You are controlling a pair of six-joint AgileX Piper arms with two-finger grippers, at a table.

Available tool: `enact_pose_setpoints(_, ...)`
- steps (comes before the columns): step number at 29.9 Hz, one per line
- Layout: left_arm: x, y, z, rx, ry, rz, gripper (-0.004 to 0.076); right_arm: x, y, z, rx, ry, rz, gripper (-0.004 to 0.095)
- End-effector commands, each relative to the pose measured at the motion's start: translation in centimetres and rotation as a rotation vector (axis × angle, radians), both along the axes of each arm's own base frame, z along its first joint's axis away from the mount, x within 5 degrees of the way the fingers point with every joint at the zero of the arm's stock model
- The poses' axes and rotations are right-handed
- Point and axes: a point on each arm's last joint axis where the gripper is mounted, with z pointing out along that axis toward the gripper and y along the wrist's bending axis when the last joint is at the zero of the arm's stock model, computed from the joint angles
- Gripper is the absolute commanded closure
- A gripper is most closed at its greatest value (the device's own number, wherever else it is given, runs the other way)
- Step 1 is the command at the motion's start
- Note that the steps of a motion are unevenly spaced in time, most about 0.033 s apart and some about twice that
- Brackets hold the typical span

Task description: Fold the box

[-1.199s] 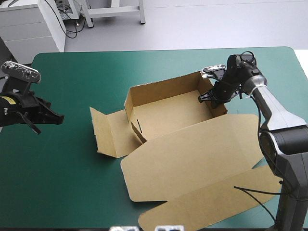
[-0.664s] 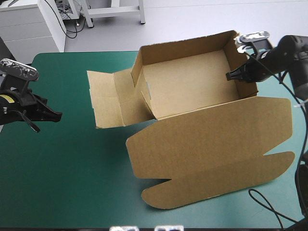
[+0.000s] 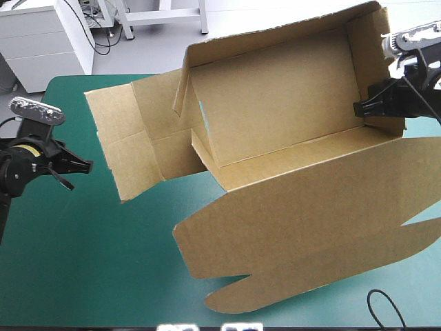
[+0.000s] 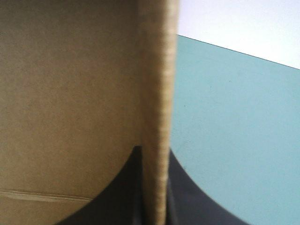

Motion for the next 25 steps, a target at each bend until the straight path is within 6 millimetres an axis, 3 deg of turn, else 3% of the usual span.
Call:
enact_pose_setpoints(1, 0.8, -0.9, -0.6, -0.106, -0.172, -0.04, 0.0717, -1.5, 0.1, 1.4, 0.027, -0.059, 0.007, 0.0927)
enact_pose_setpoints(6, 1.9, -2.4, -2.2, -0.239, -0.17, -0.159, 0.0707, -1.1, 0.3, 0.8, 0.036, -0.037, 0.021, 0.0927)
enact_pose_setpoints(14, 2.6, -5.6, -2.3, -0.556, -0.145, -0.413, 0.0707, -1.1, 0.3, 0.8, 0.036, -0.035, 0.028, 0.0927)
enact_pose_setpoints(25, 1.0, -8.6, -0.2, -0.992, -0.116, -0.746, 0.0708, -0.5, 0.3, 0.7, 0.045, -0.045, 0.022, 0.0927)
